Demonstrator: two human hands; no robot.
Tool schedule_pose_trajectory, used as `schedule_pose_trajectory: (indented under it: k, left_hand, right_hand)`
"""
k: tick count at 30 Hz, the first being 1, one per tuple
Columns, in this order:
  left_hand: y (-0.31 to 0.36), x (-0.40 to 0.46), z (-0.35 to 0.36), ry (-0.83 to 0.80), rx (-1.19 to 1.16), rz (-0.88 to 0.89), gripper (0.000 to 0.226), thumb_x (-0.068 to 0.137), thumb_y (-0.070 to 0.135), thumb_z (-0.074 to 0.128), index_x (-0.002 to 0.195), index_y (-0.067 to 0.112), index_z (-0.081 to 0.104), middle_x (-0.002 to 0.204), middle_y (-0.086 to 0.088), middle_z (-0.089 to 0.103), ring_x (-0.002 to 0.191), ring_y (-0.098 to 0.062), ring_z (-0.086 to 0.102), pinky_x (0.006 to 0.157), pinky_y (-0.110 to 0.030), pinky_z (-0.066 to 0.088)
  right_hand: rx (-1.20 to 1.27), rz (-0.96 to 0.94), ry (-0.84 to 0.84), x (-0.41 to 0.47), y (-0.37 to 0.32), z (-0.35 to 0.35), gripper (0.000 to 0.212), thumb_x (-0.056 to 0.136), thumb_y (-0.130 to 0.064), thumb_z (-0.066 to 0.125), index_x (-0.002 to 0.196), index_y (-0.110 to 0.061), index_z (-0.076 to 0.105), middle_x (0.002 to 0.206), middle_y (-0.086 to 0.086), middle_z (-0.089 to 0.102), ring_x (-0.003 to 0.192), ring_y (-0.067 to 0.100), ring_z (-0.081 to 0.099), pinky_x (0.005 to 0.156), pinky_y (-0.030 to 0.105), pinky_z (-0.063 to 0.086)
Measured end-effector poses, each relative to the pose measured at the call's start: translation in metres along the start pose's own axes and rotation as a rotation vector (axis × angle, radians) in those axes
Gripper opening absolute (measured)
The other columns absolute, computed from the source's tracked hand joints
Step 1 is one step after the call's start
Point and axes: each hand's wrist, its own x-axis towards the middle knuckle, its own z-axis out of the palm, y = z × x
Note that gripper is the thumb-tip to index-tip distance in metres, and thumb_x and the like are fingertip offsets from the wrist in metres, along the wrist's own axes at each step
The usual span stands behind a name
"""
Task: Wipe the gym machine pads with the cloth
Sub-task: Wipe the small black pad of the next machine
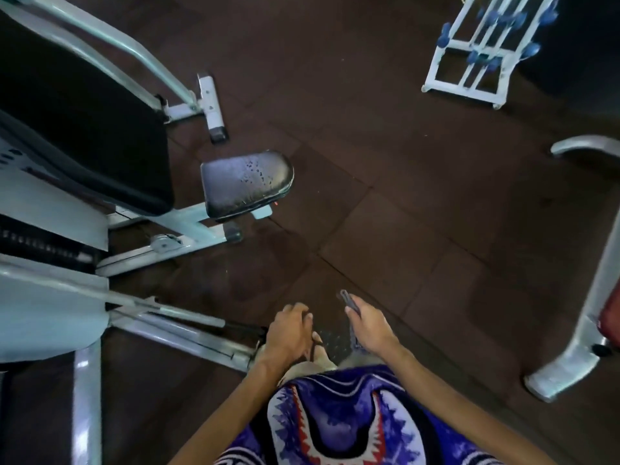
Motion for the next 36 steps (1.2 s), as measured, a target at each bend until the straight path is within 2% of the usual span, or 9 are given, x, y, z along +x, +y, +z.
schedule_pose_trajectory:
  k: [4, 7, 13, 17, 20, 27, 30, 33, 36]
  left_hand:
    - [0.0, 0.05, -0.043, 0.016, -0.046, -0.047, 0.035, 0.103, 0.034, 0.041, 0.129, 0.016, 0.055, 0.125, -0.009, 0.058, 0.115, -0.026, 0.057, 0.101, -0.044, 0.047]
    - [0.0, 0.086, -0.066, 0.051, -0.111, -0.092, 0.036, 0.102, 0.035, 0.042, 0.13, 0.017, 0.055, 0.127, -0.007, 0.058, 0.115, -0.025, 0.058, 0.102, -0.044, 0.047]
    - [0.0, 0.172, -0.107, 0.104, -0.182, -0.189, 0.035, 0.101, 0.034, 0.044, 0.13, 0.017, 0.056, 0.126, -0.009, 0.059, 0.114, -0.027, 0.059, 0.101, -0.045, 0.047]
    - [0.007, 0.229, -0.133, 0.109, -0.234, -0.251, 0.034, 0.101, 0.033, 0.045, 0.129, 0.016, 0.057, 0.126, -0.009, 0.06, 0.115, -0.027, 0.058, 0.102, -0.047, 0.047]
    - [0.007, 0.27, -0.151, 0.16, -0.284, -0.297, 0.033, 0.102, 0.031, 0.045, 0.128, 0.016, 0.057, 0.125, -0.008, 0.06, 0.116, -0.027, 0.058, 0.102, -0.047, 0.046]
    - [-0.034, 0.364, -0.166, 0.276, -0.216, -0.327, 0.03, 0.102, 0.031, 0.045, 0.128, 0.022, 0.056, 0.129, -0.003, 0.059, 0.118, -0.021, 0.056, 0.105, -0.044, 0.046]
    - [-0.065, 0.404, -0.167, 0.352, -0.149, -0.269, 0.032, 0.102, 0.031, 0.045, 0.131, 0.02, 0.054, 0.136, -0.004, 0.053, 0.124, -0.021, 0.05, 0.107, -0.042, 0.043]
    - [-0.101, 0.446, -0.171, 0.442, -0.042, -0.196, 0.039, 0.102, 0.031, 0.045, 0.137, 0.015, 0.052, 0.146, -0.011, 0.045, 0.136, -0.028, 0.042, 0.111, -0.046, 0.041]
    - [-0.138, 0.49, -0.171, 0.458, 0.063, -0.113, 0.048, 0.105, 0.034, 0.04, 0.149, 0.016, 0.041, 0.16, -0.015, 0.028, 0.15, -0.032, 0.024, 0.117, -0.049, 0.03]
  right_hand:
    - [-0.023, -0.04, -0.042, 0.06, -0.052, -0.017, 0.034, 0.103, -0.023, 0.044, 0.135, -0.017, 0.054, 0.124, 0.007, 0.065, 0.112, 0.022, 0.061, 0.095, 0.032, 0.045]
    - [-0.044, -0.055, -0.062, 0.107, -0.083, -0.025, 0.034, 0.103, -0.024, 0.042, 0.136, -0.019, 0.053, 0.12, 0.005, 0.065, 0.104, 0.018, 0.061, 0.087, 0.03, 0.046]
    - [-0.149, -0.104, -0.164, 0.213, -0.129, -0.04, 0.043, 0.103, -0.026, 0.043, 0.145, -0.016, 0.046, 0.134, 0.011, 0.06, 0.123, 0.028, 0.057, 0.103, 0.037, 0.045]
    - [-0.206, -0.094, -0.22, 0.279, -0.158, -0.051, 0.042, 0.104, -0.027, 0.043, 0.143, -0.015, 0.047, 0.13, 0.009, 0.062, 0.117, 0.023, 0.06, 0.096, 0.03, 0.045]
    - [-0.262, -0.096, -0.28, 0.329, -0.171, -0.053, 0.045, 0.103, -0.029, 0.044, 0.145, -0.016, 0.044, 0.133, 0.009, 0.061, 0.122, 0.024, 0.057, 0.102, 0.033, 0.044]
    - [-0.294, -0.14, -0.263, 0.421, -0.183, -0.04, 0.047, 0.105, -0.026, 0.041, 0.15, -0.014, 0.037, 0.153, 0.007, 0.043, 0.145, 0.025, 0.034, 0.119, 0.039, 0.03]
    - [-0.28, -0.151, -0.222, 0.459, -0.18, -0.023, 0.048, 0.106, -0.027, 0.037, 0.153, -0.019, 0.031, 0.16, 0.003, 0.032, 0.152, 0.021, 0.018, 0.121, 0.033, 0.019]
    - [-0.271, -0.212, -0.146, 0.496, -0.182, 0.0, 0.05, 0.106, -0.029, 0.035, 0.155, -0.019, 0.026, 0.163, -0.001, 0.024, 0.153, 0.014, 0.007, 0.117, 0.022, 0.009]
    - [-0.275, -0.283, -0.068, 0.532, -0.188, 0.026, 0.052, 0.107, -0.031, 0.034, 0.156, -0.017, 0.023, 0.164, -0.003, 0.018, 0.153, 0.009, -0.001, 0.116, 0.017, 0.003]
